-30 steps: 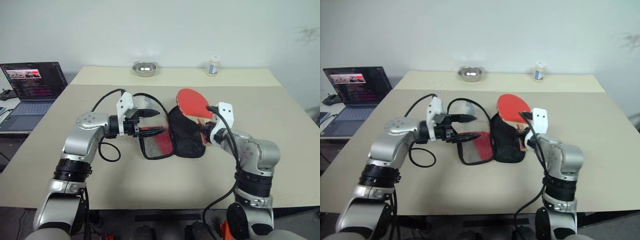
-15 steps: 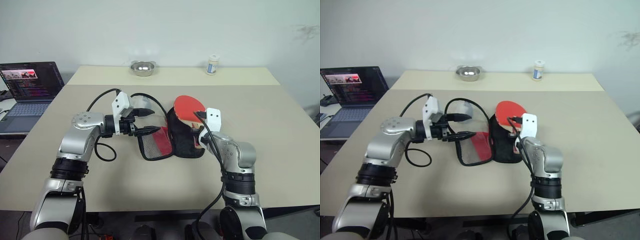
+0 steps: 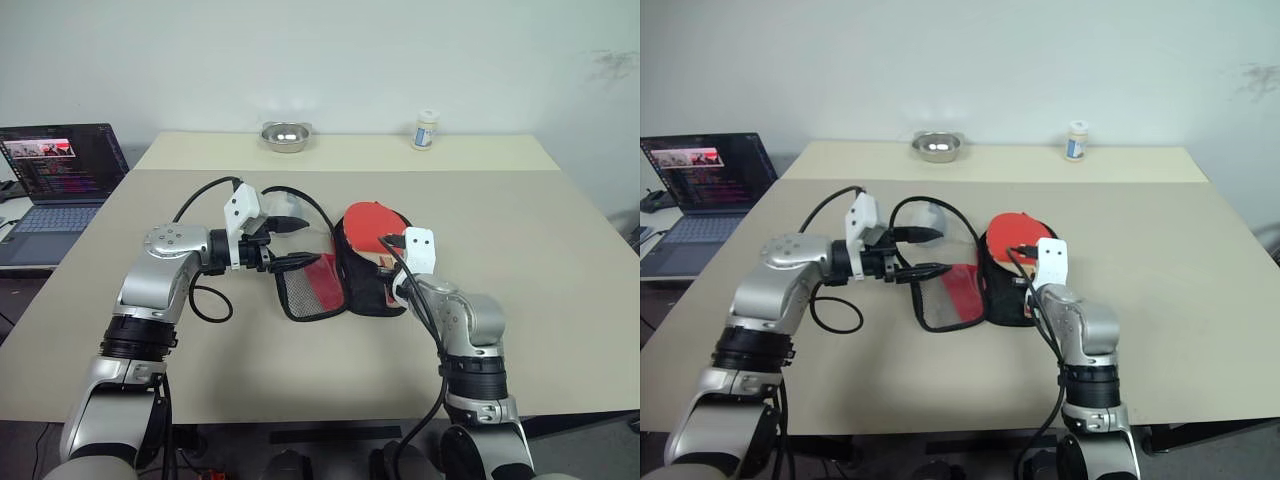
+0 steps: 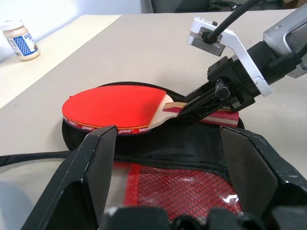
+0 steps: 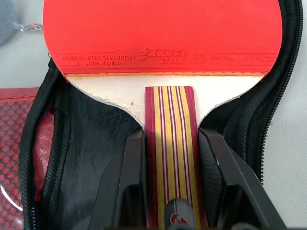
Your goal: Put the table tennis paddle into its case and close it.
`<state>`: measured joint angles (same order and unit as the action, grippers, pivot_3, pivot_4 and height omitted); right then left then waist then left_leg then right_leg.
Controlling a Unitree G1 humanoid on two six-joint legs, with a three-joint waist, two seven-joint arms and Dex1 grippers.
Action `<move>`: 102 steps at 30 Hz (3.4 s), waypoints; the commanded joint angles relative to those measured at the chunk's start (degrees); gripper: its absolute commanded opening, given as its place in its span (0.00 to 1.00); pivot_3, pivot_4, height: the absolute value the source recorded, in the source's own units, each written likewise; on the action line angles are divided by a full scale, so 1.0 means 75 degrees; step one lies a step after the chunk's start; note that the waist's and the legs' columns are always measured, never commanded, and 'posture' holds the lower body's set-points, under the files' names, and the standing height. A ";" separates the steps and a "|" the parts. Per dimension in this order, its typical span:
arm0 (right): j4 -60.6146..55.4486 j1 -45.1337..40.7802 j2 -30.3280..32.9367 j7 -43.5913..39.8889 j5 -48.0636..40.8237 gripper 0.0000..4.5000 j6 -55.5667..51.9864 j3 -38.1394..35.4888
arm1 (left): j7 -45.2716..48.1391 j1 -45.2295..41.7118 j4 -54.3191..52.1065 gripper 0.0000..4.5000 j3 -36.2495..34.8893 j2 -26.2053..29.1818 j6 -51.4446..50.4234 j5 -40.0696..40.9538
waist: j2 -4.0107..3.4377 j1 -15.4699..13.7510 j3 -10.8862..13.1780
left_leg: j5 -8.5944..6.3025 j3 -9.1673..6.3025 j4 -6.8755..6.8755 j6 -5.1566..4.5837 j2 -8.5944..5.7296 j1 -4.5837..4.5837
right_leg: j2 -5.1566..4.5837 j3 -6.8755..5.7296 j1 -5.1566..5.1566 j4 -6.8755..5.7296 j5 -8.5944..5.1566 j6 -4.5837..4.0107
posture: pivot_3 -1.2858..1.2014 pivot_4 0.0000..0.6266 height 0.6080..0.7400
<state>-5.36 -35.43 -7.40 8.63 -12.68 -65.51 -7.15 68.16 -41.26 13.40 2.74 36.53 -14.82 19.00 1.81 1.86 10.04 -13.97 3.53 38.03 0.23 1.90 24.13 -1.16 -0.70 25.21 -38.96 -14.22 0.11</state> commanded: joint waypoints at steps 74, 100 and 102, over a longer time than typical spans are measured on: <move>-0.4159 0.2097 0.9222 -0.6530 -0.5373 1.00 0.0421 -0.2446 | -0.0433 -0.2829 0.4334 0.07 0.0080 -0.3105 0.1194 -0.1034 | 0.0053 -0.0123 0.0003 | -0.0005 -0.0015 0.0007 -0.0009 -0.0019 -0.0036 | 0.0013 0.0001 -0.0043 0.0007 -0.0021 0.0039 | 0.52 0.24 1.00; 0.1727 -0.0368 0.4695 -0.4131 -0.1290 1.00 0.2215 0.1426 | 0.0738 0.0144 -0.0451 0.07 -0.0505 0.0145 -0.0771 0.0221 | 0.0050 -0.0096 0.0004 | -0.0003 -0.0003 0.0016 -0.0007 -0.0015 -0.0023 | -0.0001 -0.0001 -0.0038 0.0004 -0.0003 0.0006 | 0.52 0.24 1.00; 0.2096 -0.0416 0.4553 -0.4184 -0.1061 1.00 0.2426 0.1485 | 0.0655 0.0201 -0.0553 0.07 -0.0496 0.0133 -0.0812 0.0237 | 0.0050 -0.0076 0.0004 | -0.0003 -0.0003 0.0015 -0.0007 -0.0012 -0.0025 | 0.0001 -0.0001 -0.0038 0.0002 -0.0003 0.0005 | 0.52 0.24 1.00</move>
<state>9.62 -37.19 26.81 -22.49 -22.03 -49.54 3.96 73.74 -39.80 11.57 0.20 37.17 -20.88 19.40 2.19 1.29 10.07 -14.00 3.51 38.14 0.18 1.81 23.94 -1.15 -0.71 24.93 -38.96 -14.24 0.15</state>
